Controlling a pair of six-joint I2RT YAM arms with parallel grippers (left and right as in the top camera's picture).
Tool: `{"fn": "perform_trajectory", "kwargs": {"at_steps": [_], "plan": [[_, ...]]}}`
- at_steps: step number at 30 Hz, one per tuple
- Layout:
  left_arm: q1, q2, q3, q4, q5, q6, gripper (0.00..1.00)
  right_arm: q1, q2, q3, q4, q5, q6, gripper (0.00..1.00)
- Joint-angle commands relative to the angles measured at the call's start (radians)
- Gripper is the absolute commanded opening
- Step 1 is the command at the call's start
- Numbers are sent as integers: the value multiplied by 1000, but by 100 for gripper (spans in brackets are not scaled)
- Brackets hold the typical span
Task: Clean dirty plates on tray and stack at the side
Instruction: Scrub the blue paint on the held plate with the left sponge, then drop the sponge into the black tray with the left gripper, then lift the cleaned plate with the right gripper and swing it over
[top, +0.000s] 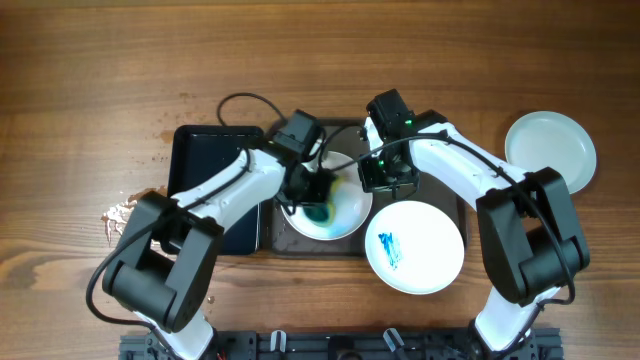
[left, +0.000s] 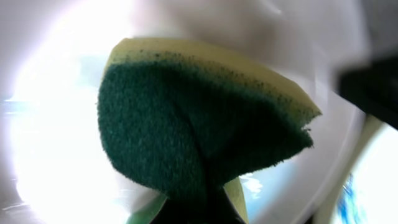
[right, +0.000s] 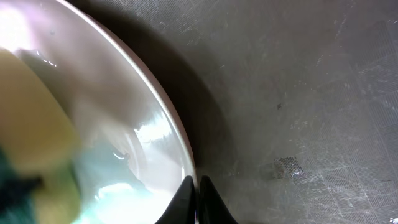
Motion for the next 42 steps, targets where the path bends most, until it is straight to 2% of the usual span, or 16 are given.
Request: {"fn": "perform_trajectory", "kwargs": {"at_steps": [1,7,8,11,14,17,25,26,27,28,29,30,31,33,39,42], "plan": [[39,0,4,-29,-149,-66,4,-4,-5,-2,-6,31,1,4],[51,-159,88,-168,-222,-88,4,-4,-5,-2,-2,31,1,4],[81,-211,98,-225,-288,-116,4,-4,-5,-2,0,31,1,4],[169,-252,98,-301,-294,-116,4,-4,-6,-2,5,31,1,4],[306,-241,97,-372,-290,-105,4,-4,-6,-2,5,31,1,4],[390,-208,97,-378,-240,-23,4,-4,-5,-2,6,31,2,4],[411,-31,97,-324,-241,2,4,-4,-6,-2,3,31,2,4],[411,-8,97,-317,-241,1,8,-4,-6,-2,2,31,1,4],[411,2,97,-316,-240,1,19,-4,-6,-2,2,31,1,4],[411,5,97,-316,-240,1,38,-4,-6,-2,1,31,1,4],[411,5,97,-317,-240,1,61,-4,-6,-2,2,31,-2,4],[411,4,97,-318,-240,1,71,-4,-6,-2,2,31,-3,5],[411,2,99,-330,-240,1,84,-4,-6,-2,3,31,-10,4],[411,-35,124,-386,-240,1,100,-4,-6,-2,4,31,-23,5],[410,-342,171,-447,-241,-6,100,-4,-6,-1,16,31,-29,5],[410,-499,171,-461,-241,-5,100,-4,-8,29,3,31,-77,5]]}}
